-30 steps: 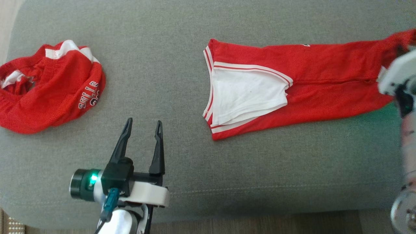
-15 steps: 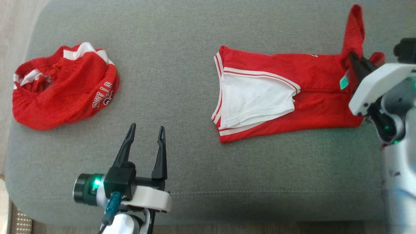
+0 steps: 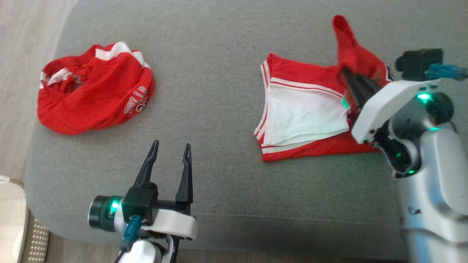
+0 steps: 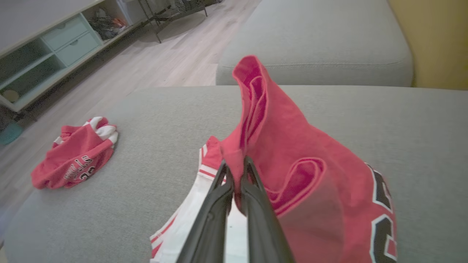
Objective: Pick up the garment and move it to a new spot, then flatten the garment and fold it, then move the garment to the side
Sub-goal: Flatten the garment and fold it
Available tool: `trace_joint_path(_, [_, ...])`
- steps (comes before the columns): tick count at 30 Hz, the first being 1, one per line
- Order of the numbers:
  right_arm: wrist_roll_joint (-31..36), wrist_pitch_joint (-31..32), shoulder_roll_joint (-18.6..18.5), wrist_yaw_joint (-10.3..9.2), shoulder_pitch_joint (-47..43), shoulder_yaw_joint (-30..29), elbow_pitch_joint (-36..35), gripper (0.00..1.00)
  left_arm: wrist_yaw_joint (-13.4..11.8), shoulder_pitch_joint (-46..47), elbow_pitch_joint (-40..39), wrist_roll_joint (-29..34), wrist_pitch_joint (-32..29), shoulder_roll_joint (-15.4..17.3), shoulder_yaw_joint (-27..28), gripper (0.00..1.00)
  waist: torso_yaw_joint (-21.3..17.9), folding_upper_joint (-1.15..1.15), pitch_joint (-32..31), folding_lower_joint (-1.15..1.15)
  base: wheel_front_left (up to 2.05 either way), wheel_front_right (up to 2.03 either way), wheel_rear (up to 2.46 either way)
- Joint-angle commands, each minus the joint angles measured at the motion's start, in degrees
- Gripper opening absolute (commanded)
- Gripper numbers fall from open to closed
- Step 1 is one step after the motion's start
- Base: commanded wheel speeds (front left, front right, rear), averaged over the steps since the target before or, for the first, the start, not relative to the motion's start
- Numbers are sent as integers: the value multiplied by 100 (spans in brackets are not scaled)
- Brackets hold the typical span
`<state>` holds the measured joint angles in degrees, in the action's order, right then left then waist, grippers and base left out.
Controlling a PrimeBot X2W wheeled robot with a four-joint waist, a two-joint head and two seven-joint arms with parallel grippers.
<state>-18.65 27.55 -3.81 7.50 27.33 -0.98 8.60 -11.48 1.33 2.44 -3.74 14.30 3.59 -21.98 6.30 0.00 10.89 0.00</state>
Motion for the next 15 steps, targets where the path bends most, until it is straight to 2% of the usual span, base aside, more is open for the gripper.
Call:
trace_joint_path(1, [-134,-101,90,-1,146,259,-105,0,19,180,-141,-34,70,-29,134,100,121,0,-15,0,0,0,0])
trace_joint_path(9, [-497,-340,92,-1,234,551,358,0,-5,170,-149,-93,70,-52,82,100,407,0,-32,0,0,0,0])
trace_joint_path(15, [-719,-545,92,-1,431,718,1051,0,-26,163,-145,-139,70,-63,11,100,551,0,0,0,0,0,0])
